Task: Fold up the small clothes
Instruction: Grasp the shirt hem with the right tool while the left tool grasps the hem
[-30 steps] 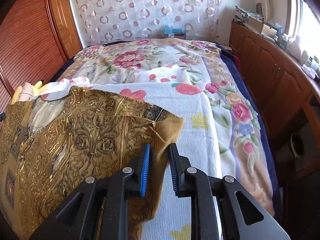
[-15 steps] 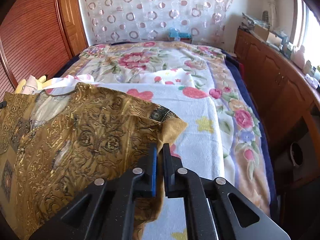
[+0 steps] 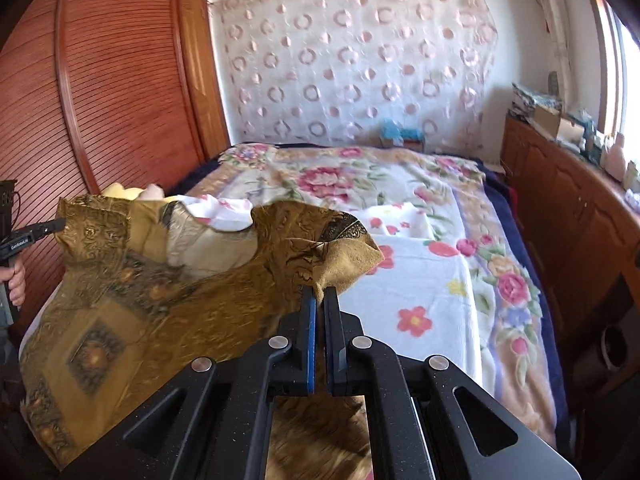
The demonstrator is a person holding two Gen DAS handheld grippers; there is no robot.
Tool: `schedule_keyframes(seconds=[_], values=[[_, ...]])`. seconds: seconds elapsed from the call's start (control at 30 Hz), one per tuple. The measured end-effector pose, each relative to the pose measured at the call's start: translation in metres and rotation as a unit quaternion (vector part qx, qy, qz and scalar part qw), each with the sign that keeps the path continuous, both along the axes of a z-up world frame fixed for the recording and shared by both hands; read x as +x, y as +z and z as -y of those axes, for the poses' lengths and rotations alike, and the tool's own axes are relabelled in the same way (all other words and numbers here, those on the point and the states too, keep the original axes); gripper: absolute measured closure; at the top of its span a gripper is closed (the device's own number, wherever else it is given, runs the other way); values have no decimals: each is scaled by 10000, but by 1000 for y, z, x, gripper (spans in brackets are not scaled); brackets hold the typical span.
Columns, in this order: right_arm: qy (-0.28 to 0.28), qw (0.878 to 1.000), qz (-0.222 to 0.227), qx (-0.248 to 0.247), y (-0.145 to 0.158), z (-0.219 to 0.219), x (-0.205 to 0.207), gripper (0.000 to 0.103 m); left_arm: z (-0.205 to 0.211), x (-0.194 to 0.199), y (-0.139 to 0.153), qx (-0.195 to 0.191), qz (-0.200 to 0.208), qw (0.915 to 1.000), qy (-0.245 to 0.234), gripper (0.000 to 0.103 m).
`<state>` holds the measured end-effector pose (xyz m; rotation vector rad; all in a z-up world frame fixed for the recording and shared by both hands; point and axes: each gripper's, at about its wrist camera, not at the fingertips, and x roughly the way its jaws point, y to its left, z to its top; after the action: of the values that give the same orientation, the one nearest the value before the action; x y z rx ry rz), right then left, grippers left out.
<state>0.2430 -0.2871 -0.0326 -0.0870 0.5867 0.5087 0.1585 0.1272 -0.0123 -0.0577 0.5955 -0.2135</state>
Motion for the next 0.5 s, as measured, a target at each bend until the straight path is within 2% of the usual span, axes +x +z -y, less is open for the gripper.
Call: schedule_keyframes(seconds=[0.3,0.5], values=[[84,9995,269,125,-5,18,-73,100,6,-66,7,7,276,9996,10,101],[8,9990,186,400,-24,47,-130,100,1,-121,-8,-193,298,9991,210,101]])
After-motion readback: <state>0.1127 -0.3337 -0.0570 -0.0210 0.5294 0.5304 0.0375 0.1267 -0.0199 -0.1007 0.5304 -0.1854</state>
